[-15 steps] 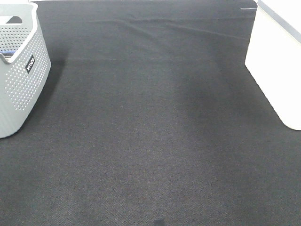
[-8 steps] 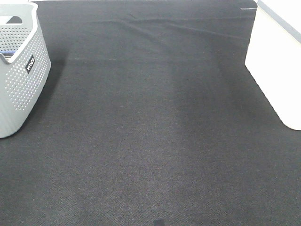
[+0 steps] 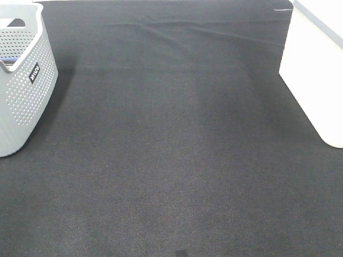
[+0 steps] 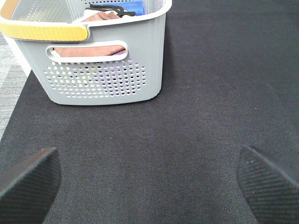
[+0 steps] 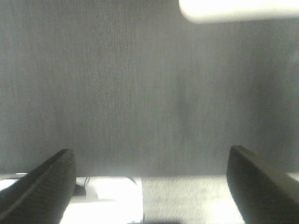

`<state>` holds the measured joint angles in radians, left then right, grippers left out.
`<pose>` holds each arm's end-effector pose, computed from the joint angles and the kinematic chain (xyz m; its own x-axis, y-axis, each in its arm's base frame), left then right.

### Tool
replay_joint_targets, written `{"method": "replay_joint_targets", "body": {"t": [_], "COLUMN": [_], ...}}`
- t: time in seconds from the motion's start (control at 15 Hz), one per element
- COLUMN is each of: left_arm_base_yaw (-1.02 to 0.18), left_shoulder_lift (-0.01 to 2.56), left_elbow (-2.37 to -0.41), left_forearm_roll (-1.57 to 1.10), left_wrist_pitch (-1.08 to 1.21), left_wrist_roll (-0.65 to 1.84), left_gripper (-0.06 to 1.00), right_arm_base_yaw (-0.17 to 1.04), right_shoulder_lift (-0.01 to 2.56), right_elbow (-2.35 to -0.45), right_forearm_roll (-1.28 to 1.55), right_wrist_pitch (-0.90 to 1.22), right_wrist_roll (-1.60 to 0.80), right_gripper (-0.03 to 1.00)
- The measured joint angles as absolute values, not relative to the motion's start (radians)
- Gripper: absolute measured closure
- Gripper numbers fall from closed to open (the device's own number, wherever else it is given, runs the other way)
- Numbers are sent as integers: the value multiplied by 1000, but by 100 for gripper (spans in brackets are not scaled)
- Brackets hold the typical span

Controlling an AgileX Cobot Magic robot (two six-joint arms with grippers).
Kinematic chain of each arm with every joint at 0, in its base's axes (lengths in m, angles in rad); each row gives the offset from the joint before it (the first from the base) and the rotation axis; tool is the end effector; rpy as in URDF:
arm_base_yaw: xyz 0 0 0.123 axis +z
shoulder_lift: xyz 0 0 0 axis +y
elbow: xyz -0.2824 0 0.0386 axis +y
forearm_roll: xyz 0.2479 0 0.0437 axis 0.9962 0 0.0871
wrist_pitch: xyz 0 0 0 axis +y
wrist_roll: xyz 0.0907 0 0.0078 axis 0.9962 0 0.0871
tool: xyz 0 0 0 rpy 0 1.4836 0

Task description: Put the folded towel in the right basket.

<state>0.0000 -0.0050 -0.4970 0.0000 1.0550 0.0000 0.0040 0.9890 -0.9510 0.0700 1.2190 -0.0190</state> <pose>-0.0050 0.0000 0.2768 -0.4491 0.0000 -0.8935 0.0000 1.0000 0.0000 0.1618 0.0066 0.3307 -0.9205 0.0015 -0.3907 -0.0249 0.9977 0.0624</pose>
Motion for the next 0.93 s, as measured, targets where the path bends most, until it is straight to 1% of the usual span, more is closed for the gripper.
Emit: {"method": "replay_joint_targets", "body": {"t": [0.2,0.27,0.33,0.4,0.47,0.6,0.8,0.93], "left_arm_base_yaw": [0,0,0,0,0,0,0,0], "left_shoulder_lift": [-5,-5,-5,-5,-5,-5,-5,-5], "left_elbow": [-497,-497,-497,-497,-497,-497,-497,-497], "left_forearm_roll": [0,0,0,0,0,0,0,0], "left_wrist_pitch": [1055,1055,1055,1055,1055,1055,1055,1055], "left_wrist_roll": [0,0,0,0,0,0,0,0], "left_gripper": [-3,-3,-3,-3,-3,-3,-3,-3], "right_arm_base_yaw": [4,4,4,4,4,4,4,4], "right_shoulder_lift": [737,611,522,450,326,191,37,4], "right_elbow": [-709,-617,-565,-534,-511,-509,-505,-504], "right_forearm_roll": [63,46,35,25,20,18,18,18], "right_wrist_pitch": [1202,1176,1149,1117,1082,1069,1068,1068], "right_wrist_roll": [0,0,0,0,0,-6,-6,-6], "right_gripper": [14,14,14,14,14,14,14,14]}}
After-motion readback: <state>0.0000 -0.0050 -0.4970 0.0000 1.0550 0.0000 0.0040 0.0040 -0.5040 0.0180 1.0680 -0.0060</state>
